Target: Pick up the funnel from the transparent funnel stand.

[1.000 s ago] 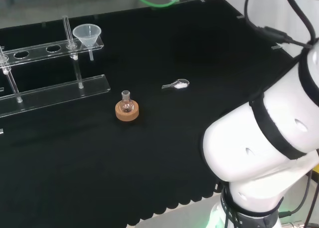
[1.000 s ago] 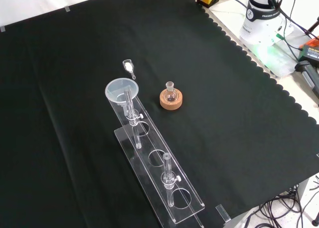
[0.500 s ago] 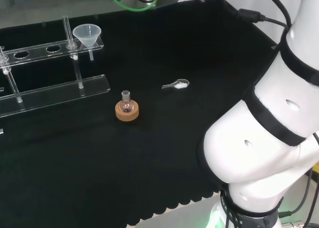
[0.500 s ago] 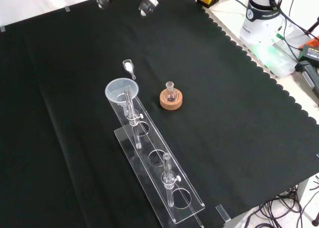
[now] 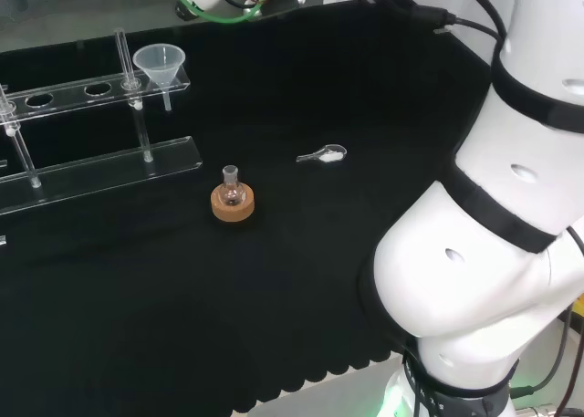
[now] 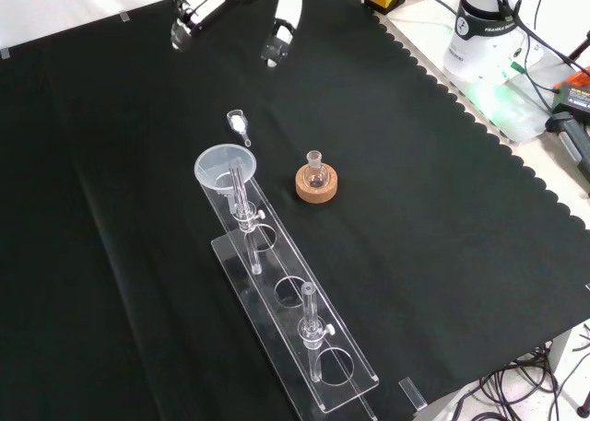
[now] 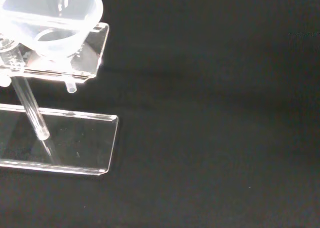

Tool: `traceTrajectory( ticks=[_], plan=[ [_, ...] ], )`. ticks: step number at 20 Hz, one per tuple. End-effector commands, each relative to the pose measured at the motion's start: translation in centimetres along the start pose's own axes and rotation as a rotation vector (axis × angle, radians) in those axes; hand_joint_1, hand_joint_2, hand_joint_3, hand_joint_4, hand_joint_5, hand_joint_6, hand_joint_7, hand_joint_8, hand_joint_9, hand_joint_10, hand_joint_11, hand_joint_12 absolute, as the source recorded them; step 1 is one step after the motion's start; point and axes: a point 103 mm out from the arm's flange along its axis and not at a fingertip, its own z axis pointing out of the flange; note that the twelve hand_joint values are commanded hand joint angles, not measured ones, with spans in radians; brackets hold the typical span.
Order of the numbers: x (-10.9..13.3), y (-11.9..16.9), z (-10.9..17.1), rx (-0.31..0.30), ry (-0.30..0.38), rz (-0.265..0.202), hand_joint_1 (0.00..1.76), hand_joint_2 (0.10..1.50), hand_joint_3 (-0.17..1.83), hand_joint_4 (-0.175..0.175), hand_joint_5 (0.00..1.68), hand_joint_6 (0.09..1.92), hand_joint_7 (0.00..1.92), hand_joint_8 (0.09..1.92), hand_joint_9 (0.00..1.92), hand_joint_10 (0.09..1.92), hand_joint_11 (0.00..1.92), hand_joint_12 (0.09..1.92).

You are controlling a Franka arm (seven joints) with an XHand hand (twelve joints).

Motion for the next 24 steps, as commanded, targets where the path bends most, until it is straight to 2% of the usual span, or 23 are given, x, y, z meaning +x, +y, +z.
traceTrajectory(
  ticks=[1,4,8,12,17,24],
  plan=[
    [3.1,2.8,1.1,0.131,0.005,-0.035,0.38,0.80,0.19,-0.032,0.05,0.09,0.01,0.68,0.25,0.80,0.23,1.51],
    [4.3,3.7,1.6,0.158,-0.015,-0.040,0.37,0.78,0.18,-0.032,0.01,0.09,0.00,0.53,0.16,0.84,0.23,1.53],
    [5.8,4.6,2.2,0.165,-0.047,-0.056,0.37,0.77,0.17,-0.032,0.00,0.09,0.00,0.46,0.07,0.87,0.18,1.54],
    [7.0,5.3,2.8,0.165,-0.095,-0.062,0.38,0.77,0.16,-0.033,0.00,0.09,0.00,0.44,0.03,0.88,0.13,1.54],
    [8.6,6.4,3.5,0.169,-0.123,-0.077,0.40,0.77,0.16,-0.036,0.00,0.09,0.00,0.47,0.04,0.89,0.14,1.51],
    [9.3,7.4,4.1,0.198,-0.143,-0.078,0.42,0.78,0.15,-0.035,0.01,0.09,0.00,0.50,0.07,0.89,0.15,1.49]
  ],
)
